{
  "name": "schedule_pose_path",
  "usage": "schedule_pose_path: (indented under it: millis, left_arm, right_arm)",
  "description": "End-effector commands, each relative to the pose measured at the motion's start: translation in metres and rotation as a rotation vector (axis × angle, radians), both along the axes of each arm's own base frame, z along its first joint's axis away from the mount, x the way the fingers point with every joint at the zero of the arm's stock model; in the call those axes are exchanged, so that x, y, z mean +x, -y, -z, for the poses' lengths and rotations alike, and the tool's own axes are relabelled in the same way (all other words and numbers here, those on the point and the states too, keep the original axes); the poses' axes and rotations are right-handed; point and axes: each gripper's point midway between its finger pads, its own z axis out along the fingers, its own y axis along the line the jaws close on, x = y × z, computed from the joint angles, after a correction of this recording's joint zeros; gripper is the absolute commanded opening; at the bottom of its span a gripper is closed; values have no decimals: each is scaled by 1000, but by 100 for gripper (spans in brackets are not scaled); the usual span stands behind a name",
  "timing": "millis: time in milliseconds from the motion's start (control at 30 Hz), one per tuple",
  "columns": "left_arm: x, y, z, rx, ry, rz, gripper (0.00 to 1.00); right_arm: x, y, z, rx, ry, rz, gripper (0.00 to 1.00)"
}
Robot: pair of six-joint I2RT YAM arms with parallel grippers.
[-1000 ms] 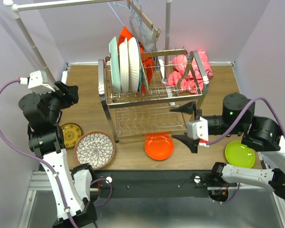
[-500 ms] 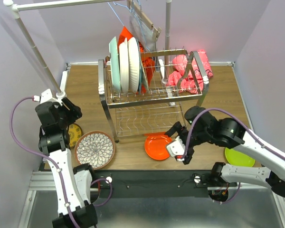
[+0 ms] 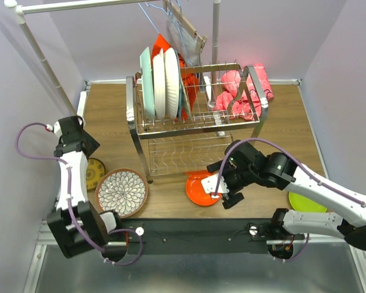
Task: Load the plates into the dish rack
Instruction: Grab a plate with the left arm
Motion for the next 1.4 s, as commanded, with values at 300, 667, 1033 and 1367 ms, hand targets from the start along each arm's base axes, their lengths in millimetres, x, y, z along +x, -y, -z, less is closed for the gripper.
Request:
schedule_pose_path:
  millis: [300, 667, 1033, 1367]
  left_arm:
    - [32, -32, 82, 68, -297, -158, 65]
    - [35, -25, 137, 75, -466, -174, 61]
    - [10, -16, 157, 78, -582, -214, 45]
    - [18, -17, 124, 85, -500, -227, 10]
  right_arm:
    - [14, 0, 21, -70, -54, 161, 100]
    - [20, 1, 24, -92, -42, 185, 100]
    - [26, 8, 31, -111, 10, 184, 100]
    - [28, 12, 33, -106, 44, 186, 100]
